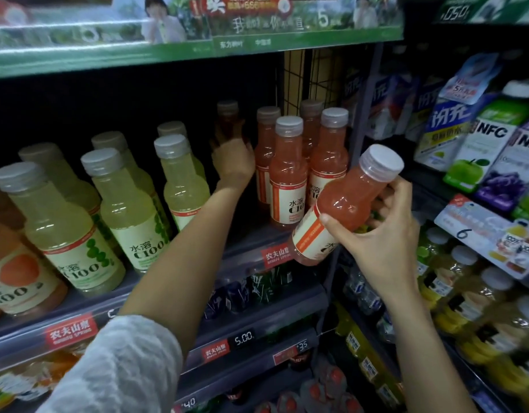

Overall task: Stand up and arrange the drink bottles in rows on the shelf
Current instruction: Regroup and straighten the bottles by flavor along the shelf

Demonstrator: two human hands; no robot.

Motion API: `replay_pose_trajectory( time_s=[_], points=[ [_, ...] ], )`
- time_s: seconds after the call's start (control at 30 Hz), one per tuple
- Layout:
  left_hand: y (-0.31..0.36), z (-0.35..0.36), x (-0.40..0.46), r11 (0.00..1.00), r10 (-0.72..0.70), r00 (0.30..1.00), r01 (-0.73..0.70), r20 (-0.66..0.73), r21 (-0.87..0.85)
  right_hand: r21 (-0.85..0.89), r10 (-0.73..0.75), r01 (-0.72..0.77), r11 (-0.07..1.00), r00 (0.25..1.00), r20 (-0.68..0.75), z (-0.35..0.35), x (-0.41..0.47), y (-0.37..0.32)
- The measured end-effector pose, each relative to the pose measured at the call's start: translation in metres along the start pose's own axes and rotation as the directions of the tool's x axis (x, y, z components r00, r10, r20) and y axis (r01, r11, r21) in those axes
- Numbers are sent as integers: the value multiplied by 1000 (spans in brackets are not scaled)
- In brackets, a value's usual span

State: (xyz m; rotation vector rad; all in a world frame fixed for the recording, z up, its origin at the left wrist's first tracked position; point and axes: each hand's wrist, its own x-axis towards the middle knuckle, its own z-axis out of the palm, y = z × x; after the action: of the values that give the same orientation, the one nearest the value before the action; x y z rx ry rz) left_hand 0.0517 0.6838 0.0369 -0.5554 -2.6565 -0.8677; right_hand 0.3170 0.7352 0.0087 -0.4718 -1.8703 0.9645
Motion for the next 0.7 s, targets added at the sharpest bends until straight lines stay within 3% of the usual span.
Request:
replay_pose_trajectory(
  time_s=[0.1,0.4,0.7],
  points=[
    [3,1,-5,999,16,999,-17,37,46,10,6,-6,1000,1000,1,3,1,5],
    [-1,-3,-36,976,54,975,-97,-216,-196,3,-28,28,1000,999,21,9,-2,6],
    [1,-22,-56,993,102,974,-112,-204,-40,-10,-34,34,999,998,44,19,-2,-2]
  ],
)
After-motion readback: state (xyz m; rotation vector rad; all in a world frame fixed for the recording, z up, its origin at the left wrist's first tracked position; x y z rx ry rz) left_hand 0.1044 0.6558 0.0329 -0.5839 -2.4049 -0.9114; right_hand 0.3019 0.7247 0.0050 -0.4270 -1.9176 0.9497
